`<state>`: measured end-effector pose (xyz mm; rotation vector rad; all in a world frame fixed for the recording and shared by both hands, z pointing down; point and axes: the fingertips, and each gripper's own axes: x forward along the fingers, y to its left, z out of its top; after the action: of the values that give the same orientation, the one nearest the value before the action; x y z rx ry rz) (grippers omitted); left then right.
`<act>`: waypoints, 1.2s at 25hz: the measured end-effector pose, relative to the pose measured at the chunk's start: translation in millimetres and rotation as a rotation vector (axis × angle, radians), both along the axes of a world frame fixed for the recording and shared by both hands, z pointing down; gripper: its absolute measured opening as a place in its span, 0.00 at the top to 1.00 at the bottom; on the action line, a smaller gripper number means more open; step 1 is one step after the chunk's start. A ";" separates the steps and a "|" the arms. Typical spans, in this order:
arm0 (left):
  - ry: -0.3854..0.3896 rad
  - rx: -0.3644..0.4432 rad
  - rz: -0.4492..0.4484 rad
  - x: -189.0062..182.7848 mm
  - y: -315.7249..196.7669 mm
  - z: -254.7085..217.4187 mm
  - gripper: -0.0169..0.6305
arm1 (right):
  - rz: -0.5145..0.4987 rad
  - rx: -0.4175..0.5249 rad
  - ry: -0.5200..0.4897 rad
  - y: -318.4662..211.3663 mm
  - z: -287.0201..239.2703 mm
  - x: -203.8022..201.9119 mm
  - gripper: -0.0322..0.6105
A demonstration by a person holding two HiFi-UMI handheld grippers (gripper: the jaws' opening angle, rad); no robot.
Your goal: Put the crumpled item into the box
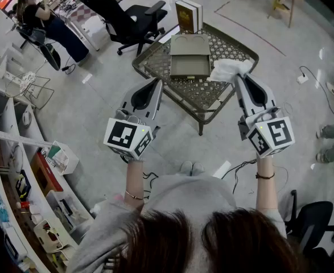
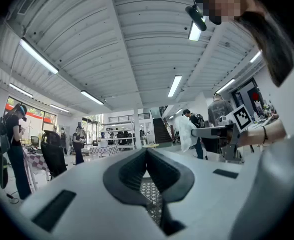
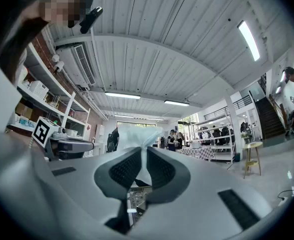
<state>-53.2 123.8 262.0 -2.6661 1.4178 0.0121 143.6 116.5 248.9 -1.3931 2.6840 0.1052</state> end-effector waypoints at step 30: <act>0.037 -0.095 -0.101 -6.2 9.4 27.7 0.95 | -0.101 -0.119 -0.074 -25.1 27.2 -1.8 0.87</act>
<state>-59.4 133.2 289.7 -2.6778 1.6015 -0.0163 141.7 91.4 276.1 -1.2611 2.7333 -0.1145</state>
